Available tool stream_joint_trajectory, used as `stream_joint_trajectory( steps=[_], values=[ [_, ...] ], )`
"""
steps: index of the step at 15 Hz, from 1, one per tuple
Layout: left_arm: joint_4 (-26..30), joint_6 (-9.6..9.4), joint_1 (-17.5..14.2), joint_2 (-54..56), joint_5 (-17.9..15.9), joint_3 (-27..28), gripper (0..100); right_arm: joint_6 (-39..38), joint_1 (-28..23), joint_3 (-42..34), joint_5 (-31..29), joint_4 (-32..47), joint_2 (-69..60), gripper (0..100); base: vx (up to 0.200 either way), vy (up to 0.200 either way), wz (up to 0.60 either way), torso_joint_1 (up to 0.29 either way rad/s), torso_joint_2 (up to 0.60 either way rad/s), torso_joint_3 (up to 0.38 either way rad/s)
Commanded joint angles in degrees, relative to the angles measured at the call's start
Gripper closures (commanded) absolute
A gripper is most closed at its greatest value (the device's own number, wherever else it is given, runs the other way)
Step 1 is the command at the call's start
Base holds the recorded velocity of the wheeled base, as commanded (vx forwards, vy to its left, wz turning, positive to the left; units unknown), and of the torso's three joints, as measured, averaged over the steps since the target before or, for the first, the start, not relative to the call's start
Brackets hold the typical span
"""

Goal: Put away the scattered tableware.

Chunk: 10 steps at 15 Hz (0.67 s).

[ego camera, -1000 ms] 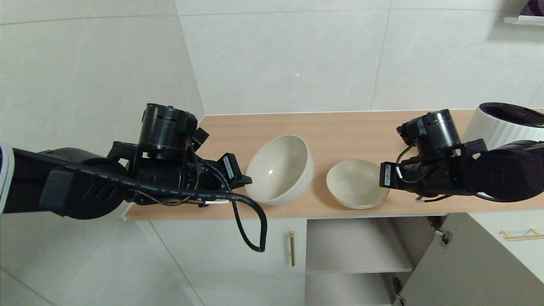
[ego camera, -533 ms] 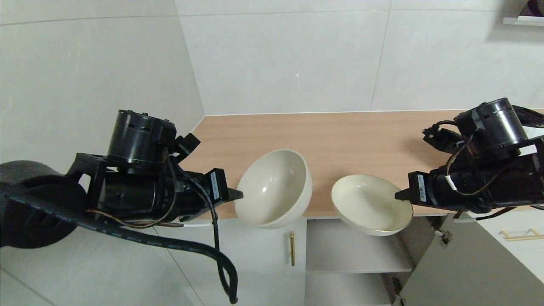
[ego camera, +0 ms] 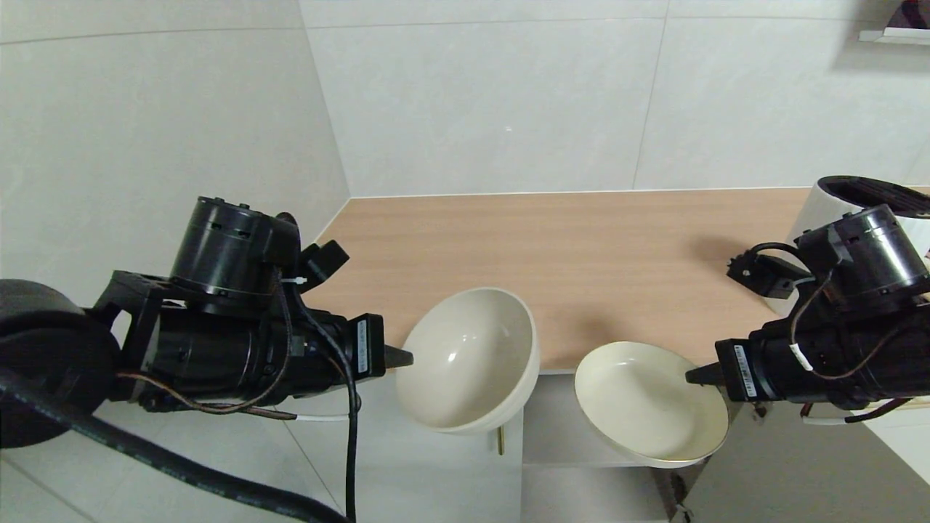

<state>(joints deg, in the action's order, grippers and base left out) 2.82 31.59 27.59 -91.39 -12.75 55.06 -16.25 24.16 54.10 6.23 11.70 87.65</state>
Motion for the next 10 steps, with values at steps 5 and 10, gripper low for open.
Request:
stream_joint_trajectory(
  steps=[5,10],
  values=[
    [0.0,0.05,0.2,-1.5,0.0,0.0,100,0.0,0.0,-0.2,-1.4,-0.5,0.6,100,-0.12,0.0,0.0,0.003,0.0,0.001],
    [0.0,0.05,0.3,-1.6,0.0,0.0,100,-0.1,0.0,-0.4,-1.4,-1.4,2.1,100,0.0,0.0,0.0,0.0,0.0,0.0]
  ],
)
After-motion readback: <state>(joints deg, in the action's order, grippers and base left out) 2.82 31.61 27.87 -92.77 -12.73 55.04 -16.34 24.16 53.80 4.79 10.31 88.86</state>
